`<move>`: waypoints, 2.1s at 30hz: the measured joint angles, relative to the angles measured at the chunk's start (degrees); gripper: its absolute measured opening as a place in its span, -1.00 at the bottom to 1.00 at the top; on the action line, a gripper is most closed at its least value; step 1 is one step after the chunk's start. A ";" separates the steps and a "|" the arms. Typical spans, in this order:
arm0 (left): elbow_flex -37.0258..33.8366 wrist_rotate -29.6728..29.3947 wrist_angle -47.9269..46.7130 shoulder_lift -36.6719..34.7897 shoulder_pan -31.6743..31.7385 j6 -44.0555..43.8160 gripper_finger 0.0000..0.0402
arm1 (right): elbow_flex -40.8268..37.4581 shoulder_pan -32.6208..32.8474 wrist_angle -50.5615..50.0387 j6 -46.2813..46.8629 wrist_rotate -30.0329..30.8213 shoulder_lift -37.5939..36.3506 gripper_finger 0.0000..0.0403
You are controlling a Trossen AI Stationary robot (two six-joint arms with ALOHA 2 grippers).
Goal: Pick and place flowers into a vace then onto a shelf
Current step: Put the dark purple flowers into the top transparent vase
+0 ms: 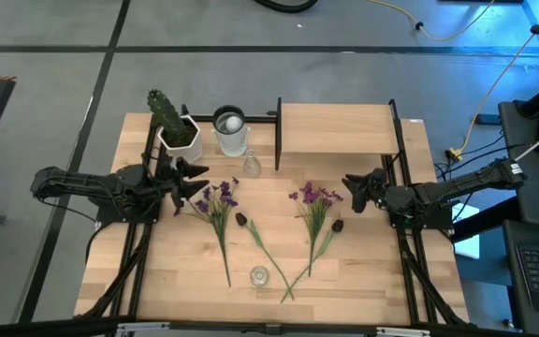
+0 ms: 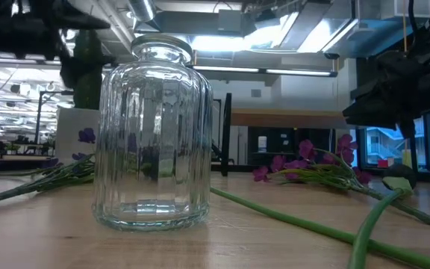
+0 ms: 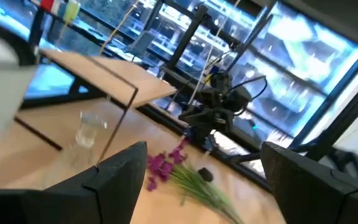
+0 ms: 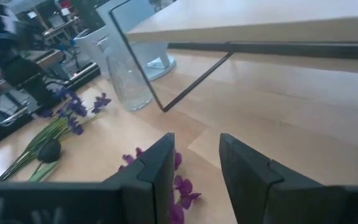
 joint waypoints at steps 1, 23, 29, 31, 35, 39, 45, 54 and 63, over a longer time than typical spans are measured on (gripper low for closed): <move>1.78 -0.03 -0.77 1.72 0.00 1.86 0.52 | 0.00 0.00 0.00 0.00 0.55 -0.02 -0.35; 61.76 3.30 -70.55 67.63 -6.38 -38.95 0.52 | 0.00 -0.01 -0.10 -0.51 -9.56 -0.01 -0.35; 63.14 10.92 -74.07 77.84 -12.61 -59.64 0.52 | 0.00 0.00 -0.11 -0.53 -10.83 -0.02 -0.35; 63.12 13.53 -75.78 80.53 -14.61 -66.28 0.52 | 0.00 0.00 -0.11 -0.53 -10.85 0.00 -0.35; 63.12 15.63 -75.09 84.73 -18.13 -75.74 0.52 | 0.00 0.00 -0.11 -1.46 -10.85 -0.02 -0.35; 63.12 14.79 -73.27 88.19 -19.81 -81.72 0.52 | 0.00 0.00 -0.09 -3.36 -10.87 -0.02 -0.35; 63.12 11.89 -73.34 92.00 -19.09 -86.29 0.52 | 0.00 0.00 -0.07 -3.25 -10.87 0.00 -0.35; 62.35 10.80 -71.20 92.29 -14.83 -85.17 0.52 | 0.00 0.00 -0.02 -3.06 -10.87 0.00 -0.35; 59.35 12.27 -69.85 92.25 -13.81 -88.09 0.52 | 0.00 0.00 0.00 -2.95 -10.87 -0.02 -0.35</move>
